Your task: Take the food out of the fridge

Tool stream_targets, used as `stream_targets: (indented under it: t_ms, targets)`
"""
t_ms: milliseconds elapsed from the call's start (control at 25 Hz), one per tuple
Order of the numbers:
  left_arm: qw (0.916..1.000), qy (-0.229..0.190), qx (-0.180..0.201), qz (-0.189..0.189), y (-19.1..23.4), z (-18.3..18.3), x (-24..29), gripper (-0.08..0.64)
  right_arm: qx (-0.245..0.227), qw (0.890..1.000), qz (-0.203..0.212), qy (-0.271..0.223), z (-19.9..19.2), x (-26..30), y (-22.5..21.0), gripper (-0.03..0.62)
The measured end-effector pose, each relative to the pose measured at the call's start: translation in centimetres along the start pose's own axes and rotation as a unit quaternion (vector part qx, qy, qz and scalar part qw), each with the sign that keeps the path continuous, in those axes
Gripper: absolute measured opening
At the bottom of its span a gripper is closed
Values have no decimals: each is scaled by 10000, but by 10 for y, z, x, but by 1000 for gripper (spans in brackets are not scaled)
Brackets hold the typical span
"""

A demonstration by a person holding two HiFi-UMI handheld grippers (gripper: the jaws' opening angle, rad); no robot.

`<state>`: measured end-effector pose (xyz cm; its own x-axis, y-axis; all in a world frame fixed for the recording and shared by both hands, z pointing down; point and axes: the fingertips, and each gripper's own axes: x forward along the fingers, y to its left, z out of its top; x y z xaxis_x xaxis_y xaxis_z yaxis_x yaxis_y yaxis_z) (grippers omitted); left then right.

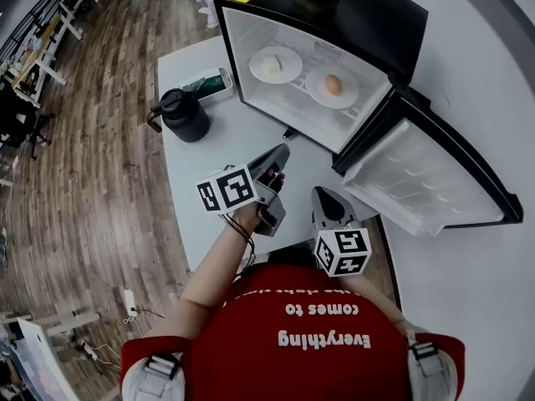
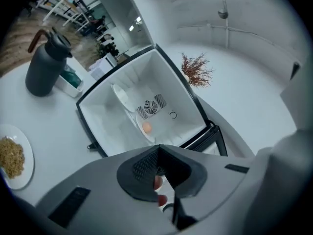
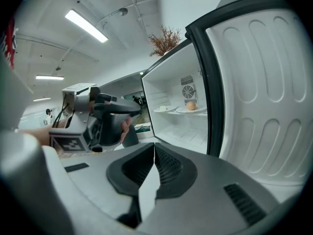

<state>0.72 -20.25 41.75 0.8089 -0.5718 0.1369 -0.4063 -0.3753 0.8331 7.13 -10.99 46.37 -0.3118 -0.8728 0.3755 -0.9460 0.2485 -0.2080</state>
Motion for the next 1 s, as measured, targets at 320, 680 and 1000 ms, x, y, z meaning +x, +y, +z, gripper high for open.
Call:
stream_targets:
  t_ms: [320,680,1000]
  targets:
    - [9922,184,-1220,-189,16,10,58,8,125,9994,-312,-4,1,-4,-26,15]
    - [9822,204,-1805,-473,41,19,114,9,220,9983,-545,50,0,-3,-50,15]
    - [9697,403,-2317,-658,60,20,155,109,266,9976,-626,116,0,-1,-63,15]
